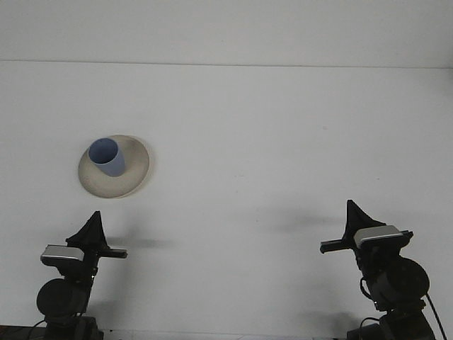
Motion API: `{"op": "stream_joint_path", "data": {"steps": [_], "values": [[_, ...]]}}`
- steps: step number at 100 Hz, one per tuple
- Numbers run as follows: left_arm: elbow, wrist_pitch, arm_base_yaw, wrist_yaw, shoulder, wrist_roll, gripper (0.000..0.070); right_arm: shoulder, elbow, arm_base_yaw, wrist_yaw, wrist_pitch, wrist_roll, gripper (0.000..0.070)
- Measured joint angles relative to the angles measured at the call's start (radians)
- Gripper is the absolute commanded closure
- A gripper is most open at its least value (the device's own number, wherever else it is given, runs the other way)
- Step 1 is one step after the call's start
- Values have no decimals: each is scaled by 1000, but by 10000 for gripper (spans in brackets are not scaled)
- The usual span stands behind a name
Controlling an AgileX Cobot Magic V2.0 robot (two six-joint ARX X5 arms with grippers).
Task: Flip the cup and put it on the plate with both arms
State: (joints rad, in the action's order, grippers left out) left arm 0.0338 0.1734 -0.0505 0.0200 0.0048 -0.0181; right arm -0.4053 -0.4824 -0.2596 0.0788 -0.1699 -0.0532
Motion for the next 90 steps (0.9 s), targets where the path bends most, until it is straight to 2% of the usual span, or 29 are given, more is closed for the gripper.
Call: {"op": "stream_joint_path", "data": {"steps": [64, 78, 90], "values": [[0, -1, 0, 0, 0, 0, 685, 0, 0, 0, 0, 1, 2, 700], [0, -1, 0, 0, 0, 0, 685, 37, 12, 41, -3, 7, 42, 700], [0, -1, 0, 0, 0, 0, 685, 147, 103, 131, -5, 19, 88, 700]]}}
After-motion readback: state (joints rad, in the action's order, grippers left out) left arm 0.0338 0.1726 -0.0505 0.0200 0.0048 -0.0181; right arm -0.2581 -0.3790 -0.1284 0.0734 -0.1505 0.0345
